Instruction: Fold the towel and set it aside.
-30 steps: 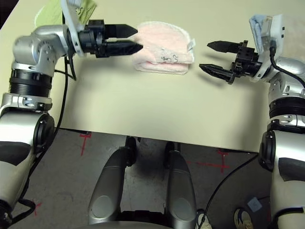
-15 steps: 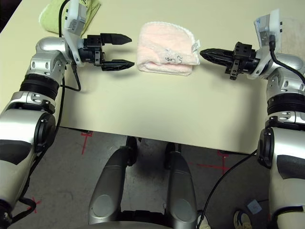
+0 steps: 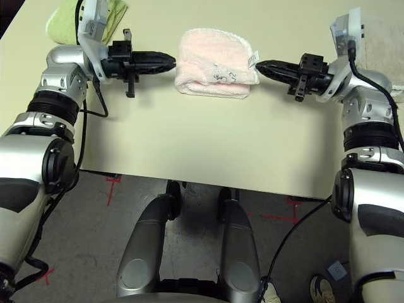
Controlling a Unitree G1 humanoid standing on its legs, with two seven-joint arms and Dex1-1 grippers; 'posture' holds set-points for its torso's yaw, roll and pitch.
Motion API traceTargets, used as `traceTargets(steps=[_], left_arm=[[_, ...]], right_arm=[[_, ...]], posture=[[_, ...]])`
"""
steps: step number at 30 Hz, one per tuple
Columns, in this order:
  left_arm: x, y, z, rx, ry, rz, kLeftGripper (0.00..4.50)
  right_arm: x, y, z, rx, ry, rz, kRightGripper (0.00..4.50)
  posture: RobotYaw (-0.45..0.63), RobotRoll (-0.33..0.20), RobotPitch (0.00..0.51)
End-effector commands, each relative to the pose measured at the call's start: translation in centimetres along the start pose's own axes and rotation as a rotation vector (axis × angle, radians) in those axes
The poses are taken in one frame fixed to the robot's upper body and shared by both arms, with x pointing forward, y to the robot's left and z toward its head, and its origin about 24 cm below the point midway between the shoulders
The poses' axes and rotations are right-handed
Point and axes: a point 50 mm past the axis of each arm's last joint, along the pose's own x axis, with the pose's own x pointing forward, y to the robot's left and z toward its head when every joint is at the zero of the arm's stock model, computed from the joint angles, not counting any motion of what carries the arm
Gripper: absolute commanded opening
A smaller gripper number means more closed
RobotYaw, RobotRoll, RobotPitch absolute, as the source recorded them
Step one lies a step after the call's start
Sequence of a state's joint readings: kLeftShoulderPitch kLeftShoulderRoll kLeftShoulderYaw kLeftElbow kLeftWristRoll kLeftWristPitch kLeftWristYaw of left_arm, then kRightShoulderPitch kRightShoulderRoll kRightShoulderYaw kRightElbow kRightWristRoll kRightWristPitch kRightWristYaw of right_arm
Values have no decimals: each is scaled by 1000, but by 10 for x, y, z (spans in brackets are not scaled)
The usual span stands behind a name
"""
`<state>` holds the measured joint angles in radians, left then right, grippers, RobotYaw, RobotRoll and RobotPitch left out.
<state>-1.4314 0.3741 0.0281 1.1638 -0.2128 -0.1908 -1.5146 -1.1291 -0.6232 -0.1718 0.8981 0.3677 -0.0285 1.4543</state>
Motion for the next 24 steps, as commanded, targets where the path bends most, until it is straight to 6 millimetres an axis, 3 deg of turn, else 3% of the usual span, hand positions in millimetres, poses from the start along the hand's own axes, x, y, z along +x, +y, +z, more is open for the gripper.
traceTargets(steps=[1, 5, 11, 18, 24], left_arm=[[13, -2, -3, -6, 12, -34, 36], [35, -4, -6, -25, 14, -39, 36], [47, -11, -31, -69, 128, 3, 36], [21, -18, -62, -88, 337, 23, 36], [1, -16, -65, -89, 396, 61, 36]], right_arm=[[10, -2, -3, 8, 8, -10, 0], [34, -1, -10, -7, 70, 2, 0], [41, 4, -33, 13, 192, -11, 0], [15, 12, -52, 66, 238, -43, 0], [11, 15, -53, 82, 220, -54, 0]], posture=[[38, 0, 437], [36, 0, 440], [42, 0, 443], [25, 0, 451], [25, 0, 454]])
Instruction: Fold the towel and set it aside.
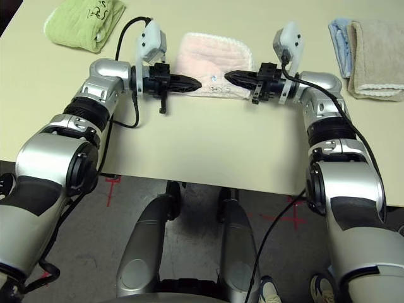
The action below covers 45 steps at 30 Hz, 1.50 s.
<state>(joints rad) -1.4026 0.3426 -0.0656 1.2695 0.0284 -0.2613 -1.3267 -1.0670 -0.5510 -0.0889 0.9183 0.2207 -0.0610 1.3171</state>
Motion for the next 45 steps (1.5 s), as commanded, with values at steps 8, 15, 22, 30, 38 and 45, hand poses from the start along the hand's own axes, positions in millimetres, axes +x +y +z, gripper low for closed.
traceTargets(steps=[8, 15, 22, 30, 38, 45], left_arm=[[-5, 4, 5, -69, -83, 14, 36], [-4, 18, 48, -171, -404, 77, 36], [11, 18, 36, -202, -335, 196, 36], [32, 6, 17, -238, -262, 212, 36], [32, 8, 8, -281, -223, 301, 36], [24, 4, -8, -319, -142, 256, 36]], right_arm=[[-2, -1, 8, 31, -79, 0, 0], [-4, -14, 25, 52, -226, -152, 0], [16, -22, 28, 44, -197, -286, 0], [33, -19, 22, 50, -183, -326, 0], [33, -17, 12, 21, -110, -335, 0], [19, -15, -17, 11, 25, -390, 0]], posture=[[41, 0, 452], [47, 0, 451], [55, 0, 453], [54, 0, 453], [48, 0, 457], [48, 0, 460]])
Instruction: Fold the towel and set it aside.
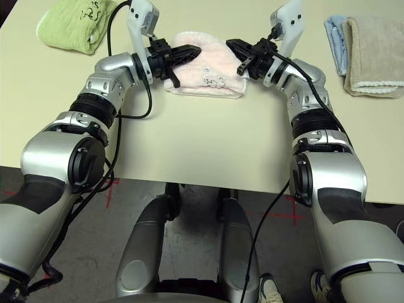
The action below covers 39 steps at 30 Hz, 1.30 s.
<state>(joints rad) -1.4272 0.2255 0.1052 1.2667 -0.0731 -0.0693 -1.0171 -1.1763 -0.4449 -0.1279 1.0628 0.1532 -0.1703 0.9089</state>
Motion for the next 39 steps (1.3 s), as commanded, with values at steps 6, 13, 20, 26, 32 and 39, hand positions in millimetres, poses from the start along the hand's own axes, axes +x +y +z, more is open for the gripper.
traceTargets(steps=[6, 13, 20, 26, 32, 39], left_arm=[[-21, 3, -26, -58, 126, -58, 36], [-20, 7, -9, -54, 34, -39, 36], [-16, 6, 40, -88, -186, -162, 36], [-14, 3, 55, -56, -217, -206, 36], [-6, 0, 31, -48, -116, -161, 36], [0, -3, 6, -39, -34, -80, 36]], right_arm=[[-22, -3, -36, 26, 116, -58, 0], [-17, -7, -13, 24, -3, -38, 0], [-18, -17, 24, -13, -130, 5, 0], [-13, -16, 43, -18, -186, 56, 0], [-5, -8, 43, -23, -178, 98, 0], [0, -2, 41, -12, -168, 123, 0]], posture=[[52, 0, 465], [51, 0, 460], [55, 0, 457], [54, 0, 454], [54, 0, 457], [36, 0, 461]])
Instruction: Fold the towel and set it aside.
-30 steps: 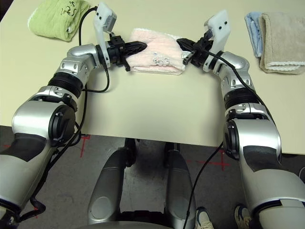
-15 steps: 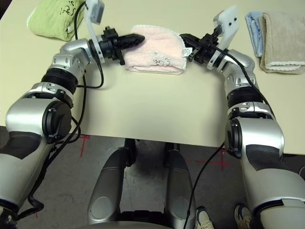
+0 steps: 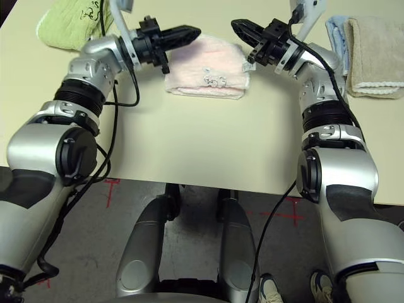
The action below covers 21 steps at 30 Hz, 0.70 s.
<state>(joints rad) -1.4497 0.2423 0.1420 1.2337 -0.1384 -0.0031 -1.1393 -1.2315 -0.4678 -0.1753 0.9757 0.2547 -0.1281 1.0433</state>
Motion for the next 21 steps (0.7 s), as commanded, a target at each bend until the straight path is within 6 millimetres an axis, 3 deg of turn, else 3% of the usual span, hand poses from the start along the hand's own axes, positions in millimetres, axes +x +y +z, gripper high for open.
traceTargets(steps=[1, 11, 18, 21], left_arm=[[5, -2, -14, 9, 55, 38, 36], [-2, 6, -33, -16, 119, 223, 36], [-5, 8, -28, -32, 97, 211, 36], [-5, 7, -19, -51, 56, 140, 36]], right_arm=[[2, 6, -6, 9, 14, 28, 0], [-7, 25, -62, 75, 219, 10, 0], [-10, 25, -67, 83, 233, -4, 0], [-7, 21, -54, 86, 151, 16, 0]], posture=[[35, 0, 461], [33, 0, 460], [46, 0, 450], [45, 0, 450]])
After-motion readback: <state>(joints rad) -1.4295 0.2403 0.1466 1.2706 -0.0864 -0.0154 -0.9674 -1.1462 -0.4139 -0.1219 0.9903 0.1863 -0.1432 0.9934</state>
